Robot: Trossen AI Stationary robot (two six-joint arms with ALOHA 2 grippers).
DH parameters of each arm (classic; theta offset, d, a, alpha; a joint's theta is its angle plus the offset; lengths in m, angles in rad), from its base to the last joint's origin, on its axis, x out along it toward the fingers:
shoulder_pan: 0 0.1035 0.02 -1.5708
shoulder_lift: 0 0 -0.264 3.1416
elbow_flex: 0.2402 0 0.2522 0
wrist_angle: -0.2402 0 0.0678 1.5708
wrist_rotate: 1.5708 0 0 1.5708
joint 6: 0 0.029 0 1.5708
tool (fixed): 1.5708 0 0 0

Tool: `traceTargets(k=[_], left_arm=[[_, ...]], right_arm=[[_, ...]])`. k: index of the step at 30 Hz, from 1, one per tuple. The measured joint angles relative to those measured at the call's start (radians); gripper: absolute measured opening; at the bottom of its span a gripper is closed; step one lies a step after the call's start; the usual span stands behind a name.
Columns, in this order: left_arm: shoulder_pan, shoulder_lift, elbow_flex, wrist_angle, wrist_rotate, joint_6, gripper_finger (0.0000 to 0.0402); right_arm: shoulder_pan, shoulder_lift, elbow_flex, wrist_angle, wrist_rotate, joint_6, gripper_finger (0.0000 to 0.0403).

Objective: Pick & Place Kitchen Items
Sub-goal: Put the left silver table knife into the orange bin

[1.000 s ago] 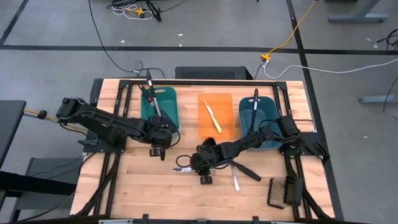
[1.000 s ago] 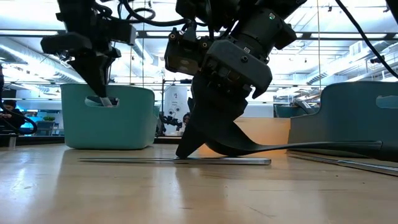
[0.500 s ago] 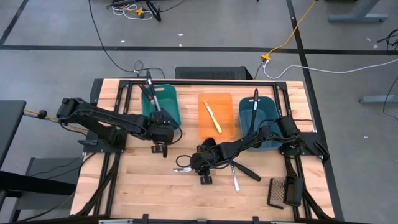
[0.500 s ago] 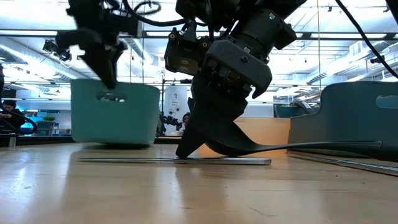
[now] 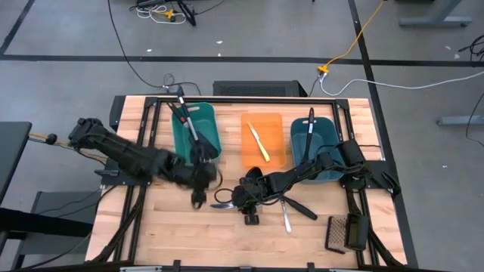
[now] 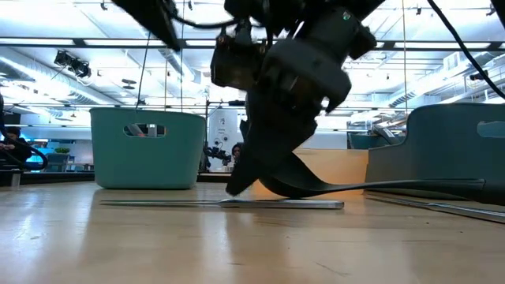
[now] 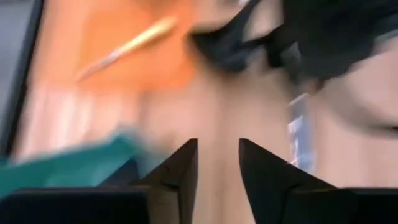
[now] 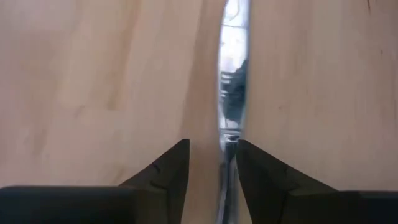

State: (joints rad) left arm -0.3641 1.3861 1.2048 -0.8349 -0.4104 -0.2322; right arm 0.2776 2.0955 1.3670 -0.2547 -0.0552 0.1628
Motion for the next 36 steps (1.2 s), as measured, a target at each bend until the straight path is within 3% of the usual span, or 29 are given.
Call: traceTargets(k=[7, 14, 19, 26, 36], left_arm=[[-0.219, 0.008, -0.234, 0.525, -0.079, -0.049, 0.0010], [-0.273, 0.037, -0.561, 0.942, -0.176, -0.266, 0.0005], [-0.289, 0.122, -0.620, 0.943, -0.175, -0.398, 0.0003], [-0.283, 0.260, -0.579, 0.938, -0.075, -0.405, 0.0003], [-0.256, 0.269, -0.574, 0.914, -0.046, -0.412, 0.0002]], right_arm=[[0.051, -0.072, 0.000, -0.075, 0.113, -0.013, 0.0142], [0.090, -0.090, 0.000, -0.172, 0.120, 0.038, 0.0142], [0.117, -0.089, 0.000, -0.250, 0.200, 0.085, 0.0142], [0.126, -0.088, 0.000, -0.341, 0.242, 0.108, 0.0142], [0.129, -0.088, 0.000, -0.369, 0.256, 0.145, 0.0142]])
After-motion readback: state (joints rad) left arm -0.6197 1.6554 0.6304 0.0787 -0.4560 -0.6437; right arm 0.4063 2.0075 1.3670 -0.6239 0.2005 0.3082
